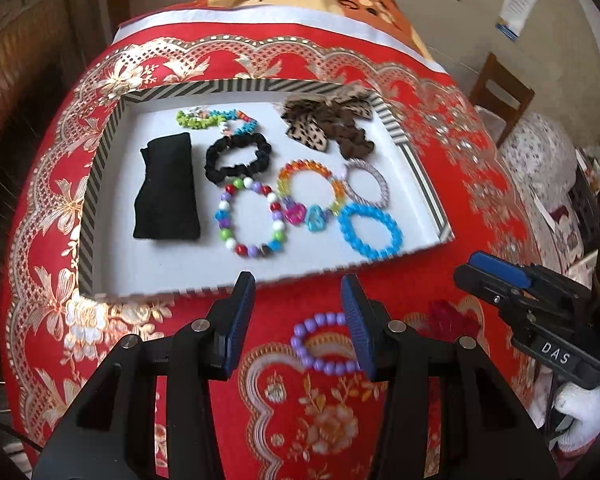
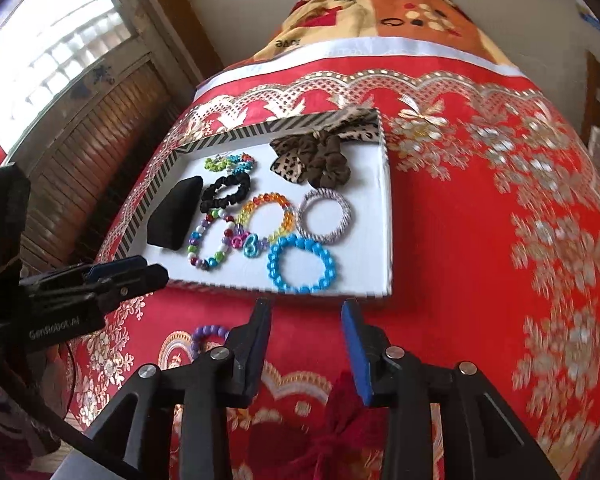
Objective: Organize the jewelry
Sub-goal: 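Move left gripper to purple bead bracelet while right nears the red satin bow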
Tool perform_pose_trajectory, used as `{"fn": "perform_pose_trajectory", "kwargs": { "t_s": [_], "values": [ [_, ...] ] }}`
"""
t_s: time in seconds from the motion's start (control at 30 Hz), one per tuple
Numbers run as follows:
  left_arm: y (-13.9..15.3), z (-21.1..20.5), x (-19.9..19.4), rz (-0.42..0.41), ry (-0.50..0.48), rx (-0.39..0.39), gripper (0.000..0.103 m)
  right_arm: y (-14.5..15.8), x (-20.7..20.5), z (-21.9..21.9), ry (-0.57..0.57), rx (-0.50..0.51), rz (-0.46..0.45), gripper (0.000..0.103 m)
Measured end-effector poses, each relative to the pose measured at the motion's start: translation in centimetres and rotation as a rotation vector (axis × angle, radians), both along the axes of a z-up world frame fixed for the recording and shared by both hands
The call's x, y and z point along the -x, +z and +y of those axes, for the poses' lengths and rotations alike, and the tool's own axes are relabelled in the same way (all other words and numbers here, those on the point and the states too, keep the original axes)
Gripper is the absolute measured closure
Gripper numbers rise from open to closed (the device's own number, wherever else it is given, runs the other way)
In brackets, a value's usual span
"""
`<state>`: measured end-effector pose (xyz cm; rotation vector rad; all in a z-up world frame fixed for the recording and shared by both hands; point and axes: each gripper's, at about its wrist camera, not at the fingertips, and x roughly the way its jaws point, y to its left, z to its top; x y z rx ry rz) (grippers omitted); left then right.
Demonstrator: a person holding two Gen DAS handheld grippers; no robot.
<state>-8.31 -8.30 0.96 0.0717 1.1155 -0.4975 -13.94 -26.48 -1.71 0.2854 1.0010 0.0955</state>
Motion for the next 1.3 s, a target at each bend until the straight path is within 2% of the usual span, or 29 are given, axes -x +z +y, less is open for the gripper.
{"fn": "perform_pose_trajectory", "kwargs": {
  "t_s": [0.2,0.43,0.53,0.7,1.0,1.17,1.3],
  "values": [
    [0.0,0.1,2.0,0.012,-0.05,0.012,0.059,0.5,3.6,0.2,-0.069,-0.011,-0.028,0.062],
    [-0.7,0.6,3.6,0.039,-0.071,0.022,0.055,0.3,7.1,0.5,-0.127,-0.01,-0.023,0.061],
    [-0.9,1.3,4.0,0.05,-0.064,0.021,0.049,0.2,8.1,0.6,-0.148,-0.008,-0.016,0.061],
    [-1.2,2.7,4.4,0.049,-0.033,-0.001,0.049,-0.3,9.6,0.3,-0.182,-0.01,0.001,0.061],
    [-2.4,4.7,4.6,0.077,0.031,-0.002,0.049,-2.5,10.1,0.1,-0.213,-0.063,0.05,0.06],
    [-3.2,4.2,3.9,0.1,0.048,0.019,0.045,-3.5,9.4,0.8,-0.198,-0.067,0.071,0.059],
    [-3.8,3.2,3.3,0.087,0.066,-0.01,0.045,-4.5,8.6,1.1,-0.2,-0.061,0.092,0.059]
  ]
}}
